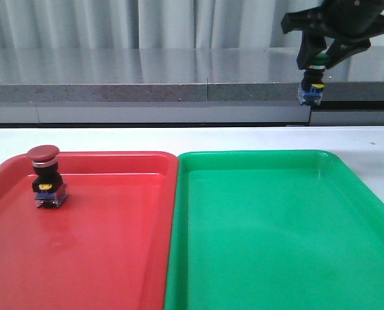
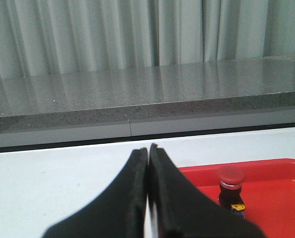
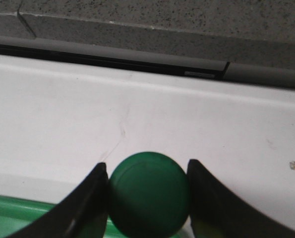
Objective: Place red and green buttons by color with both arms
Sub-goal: 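Lift the green button with the right gripper and carry it over the green tray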
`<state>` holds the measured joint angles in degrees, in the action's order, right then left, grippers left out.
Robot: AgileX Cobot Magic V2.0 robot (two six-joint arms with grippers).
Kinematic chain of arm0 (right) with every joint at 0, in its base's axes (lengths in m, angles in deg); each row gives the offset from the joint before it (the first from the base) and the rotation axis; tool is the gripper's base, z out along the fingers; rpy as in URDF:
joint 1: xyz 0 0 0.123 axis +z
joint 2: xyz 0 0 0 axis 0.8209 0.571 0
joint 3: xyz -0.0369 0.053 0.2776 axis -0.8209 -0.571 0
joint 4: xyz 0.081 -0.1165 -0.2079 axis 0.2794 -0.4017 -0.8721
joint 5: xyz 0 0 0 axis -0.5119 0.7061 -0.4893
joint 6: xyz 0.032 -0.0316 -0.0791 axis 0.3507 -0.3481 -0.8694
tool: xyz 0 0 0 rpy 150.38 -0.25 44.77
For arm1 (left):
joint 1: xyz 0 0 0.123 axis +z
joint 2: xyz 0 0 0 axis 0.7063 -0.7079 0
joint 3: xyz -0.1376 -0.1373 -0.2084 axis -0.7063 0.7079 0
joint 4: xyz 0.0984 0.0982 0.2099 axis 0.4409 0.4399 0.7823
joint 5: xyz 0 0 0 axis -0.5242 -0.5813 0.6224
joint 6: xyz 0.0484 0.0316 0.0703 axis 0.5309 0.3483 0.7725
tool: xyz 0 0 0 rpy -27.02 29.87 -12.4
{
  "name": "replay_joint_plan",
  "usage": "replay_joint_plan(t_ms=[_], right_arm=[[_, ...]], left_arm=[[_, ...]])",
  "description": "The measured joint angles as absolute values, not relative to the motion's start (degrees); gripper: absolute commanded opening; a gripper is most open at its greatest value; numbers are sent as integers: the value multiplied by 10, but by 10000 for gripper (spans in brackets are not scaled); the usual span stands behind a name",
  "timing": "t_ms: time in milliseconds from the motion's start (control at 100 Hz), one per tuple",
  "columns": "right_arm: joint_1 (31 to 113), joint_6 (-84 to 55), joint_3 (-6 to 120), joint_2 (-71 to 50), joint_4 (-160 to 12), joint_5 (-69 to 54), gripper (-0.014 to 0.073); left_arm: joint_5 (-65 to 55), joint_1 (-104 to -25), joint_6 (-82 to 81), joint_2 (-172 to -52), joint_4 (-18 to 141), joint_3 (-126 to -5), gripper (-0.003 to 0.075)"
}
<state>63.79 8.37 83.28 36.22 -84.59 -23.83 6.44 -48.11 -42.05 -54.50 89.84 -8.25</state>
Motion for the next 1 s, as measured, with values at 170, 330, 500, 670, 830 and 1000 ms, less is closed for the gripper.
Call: replay_joint_plan(t_ms=[170,330,500,670,830,1000], right_arm=[[655,84,822,330,-848,-259,205],[681,84,775,303,-850,-248,205],[710,93,705,276,-850,-220,205],[736,112,637,261,-850,-181,205],[748,125,580,260,-850,-136,205],[749,134,542,260,-850,-106,205]], left_arm=[[64,-481,-421,-545,898,-83,-19],[64,-481,-421,-545,898,-83,-19],[64,-481,-421,-545,898,-83,-19],[64,-481,-421,-545,898,-83,-19],[64,-481,-421,-545,898,-83,-19],[64,-481,-421,-545,898,-83,-19]])
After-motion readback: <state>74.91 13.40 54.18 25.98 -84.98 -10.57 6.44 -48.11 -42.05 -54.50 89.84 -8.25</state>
